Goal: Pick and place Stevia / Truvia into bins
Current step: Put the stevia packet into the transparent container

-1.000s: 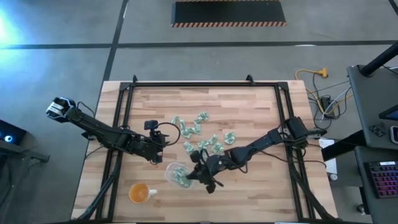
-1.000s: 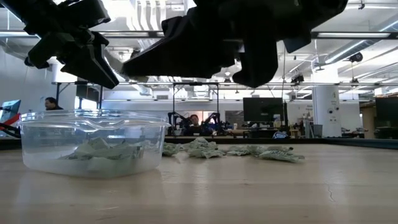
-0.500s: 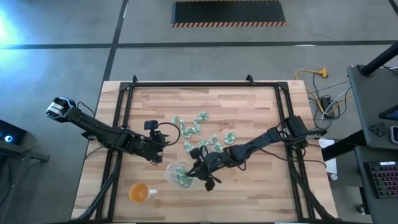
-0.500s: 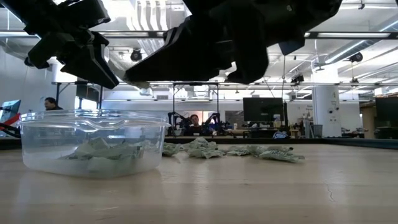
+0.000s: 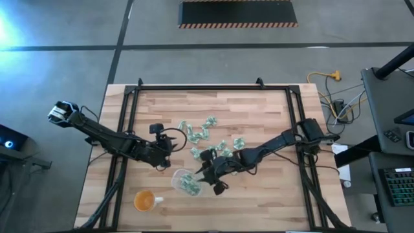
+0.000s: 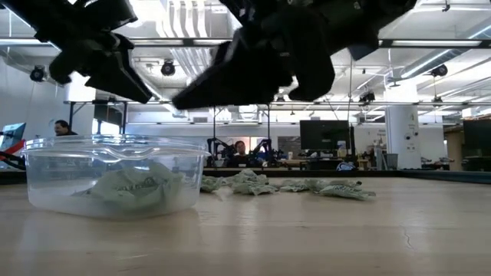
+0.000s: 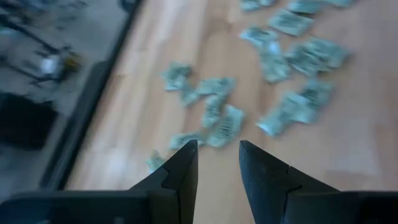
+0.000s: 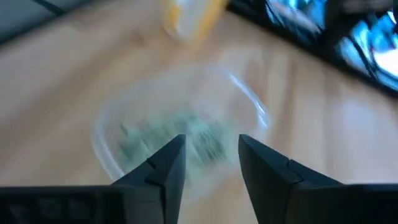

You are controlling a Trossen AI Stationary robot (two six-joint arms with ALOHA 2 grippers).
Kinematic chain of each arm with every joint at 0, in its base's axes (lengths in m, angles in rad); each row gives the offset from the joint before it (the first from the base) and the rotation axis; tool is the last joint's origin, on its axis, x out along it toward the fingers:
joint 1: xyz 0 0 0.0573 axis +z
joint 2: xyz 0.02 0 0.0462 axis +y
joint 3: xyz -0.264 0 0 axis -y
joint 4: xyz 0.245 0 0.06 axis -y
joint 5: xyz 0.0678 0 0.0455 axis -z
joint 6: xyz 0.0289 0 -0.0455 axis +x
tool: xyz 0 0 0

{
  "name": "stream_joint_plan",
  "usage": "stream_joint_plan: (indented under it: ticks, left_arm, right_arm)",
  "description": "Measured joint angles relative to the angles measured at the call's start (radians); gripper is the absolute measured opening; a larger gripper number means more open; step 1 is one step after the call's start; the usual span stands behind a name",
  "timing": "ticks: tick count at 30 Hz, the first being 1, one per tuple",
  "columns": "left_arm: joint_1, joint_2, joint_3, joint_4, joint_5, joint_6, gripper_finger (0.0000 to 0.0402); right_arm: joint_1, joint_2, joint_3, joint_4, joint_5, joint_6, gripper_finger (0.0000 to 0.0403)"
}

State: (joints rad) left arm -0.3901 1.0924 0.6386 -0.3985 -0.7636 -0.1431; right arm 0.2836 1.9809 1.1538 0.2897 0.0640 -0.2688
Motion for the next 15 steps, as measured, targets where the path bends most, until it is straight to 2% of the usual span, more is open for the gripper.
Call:
stream_joint_plan:
  ticks: [3,8,11,15]
  left_arm:
    - [0.028,0.0,-0.01,0.009,-0.058,-0.022,0.0099]
    - [0.147,0.0,-0.011,0.008,-0.051,-0.09,0.0099]
    - [0.251,0.0,-0.011,0.025,0.023,-0.086,0.0099]
    - [0.415,0.0,-0.011,0.075,0.192,-0.012,0.0099]
  right_arm:
    - [-0.002,-0.047,0.0,-0.156,0.045,0.052,0.0134]
    - [-0.002,-0.128,-0.002,-0.365,0.044,0.182,0.0121]
    - [0.001,-0.161,-0.004,-0.451,0.044,0.22,0.0114]
    - [0.012,-0.191,-0.018,-0.508,0.04,0.24,0.0106]
